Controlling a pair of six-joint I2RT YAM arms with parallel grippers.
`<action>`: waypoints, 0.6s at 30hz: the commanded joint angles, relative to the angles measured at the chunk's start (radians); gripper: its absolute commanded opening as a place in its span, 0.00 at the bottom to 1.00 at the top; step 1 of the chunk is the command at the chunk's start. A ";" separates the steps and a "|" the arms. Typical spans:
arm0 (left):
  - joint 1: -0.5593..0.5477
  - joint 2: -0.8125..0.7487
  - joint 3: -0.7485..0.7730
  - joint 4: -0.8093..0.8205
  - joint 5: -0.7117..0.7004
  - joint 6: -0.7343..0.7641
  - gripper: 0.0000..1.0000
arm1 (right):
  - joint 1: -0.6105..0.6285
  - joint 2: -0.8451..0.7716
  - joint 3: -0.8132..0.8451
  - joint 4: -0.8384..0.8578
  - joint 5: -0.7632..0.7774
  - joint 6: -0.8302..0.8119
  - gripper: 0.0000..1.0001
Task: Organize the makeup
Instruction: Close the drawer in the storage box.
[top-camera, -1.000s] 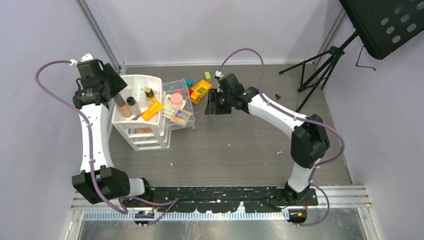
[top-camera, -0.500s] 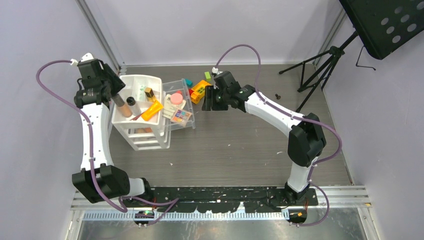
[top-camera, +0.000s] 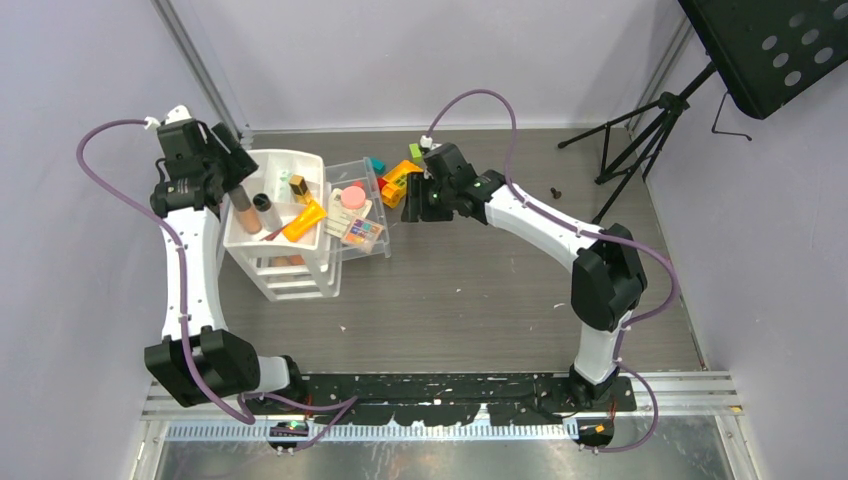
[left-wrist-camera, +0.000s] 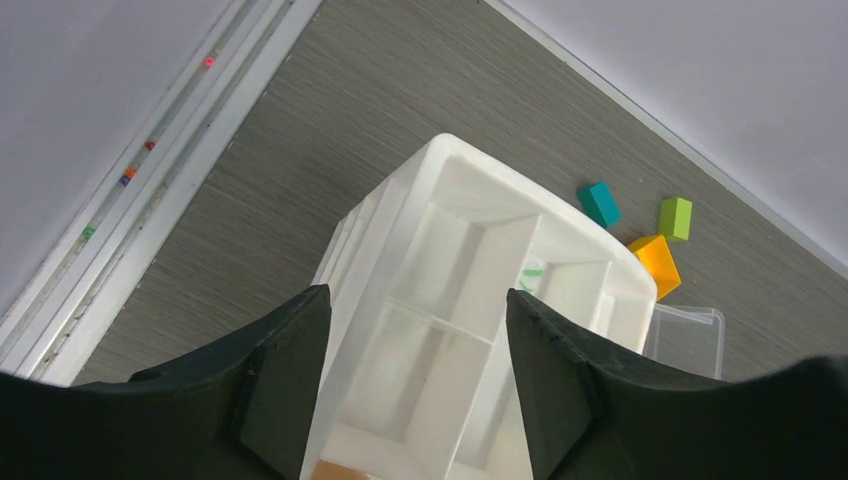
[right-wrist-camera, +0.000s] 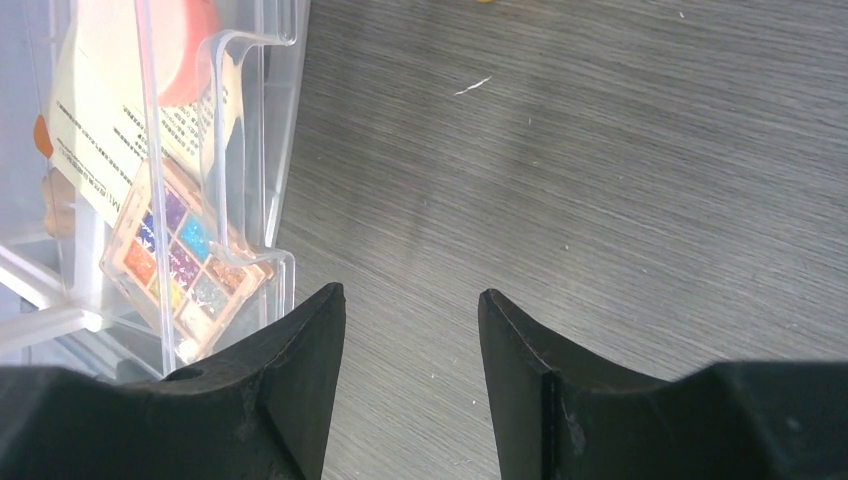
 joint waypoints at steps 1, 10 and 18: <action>0.007 -0.029 -0.018 0.062 0.098 0.003 0.69 | 0.006 -0.005 0.030 0.031 0.007 -0.014 0.56; 0.014 -0.065 -0.024 0.115 0.120 -0.007 0.73 | 0.007 -0.002 0.028 0.029 0.002 -0.015 0.56; 0.071 -0.004 0.039 0.063 0.080 -0.040 0.76 | 0.008 0.007 0.031 0.029 -0.002 -0.015 0.56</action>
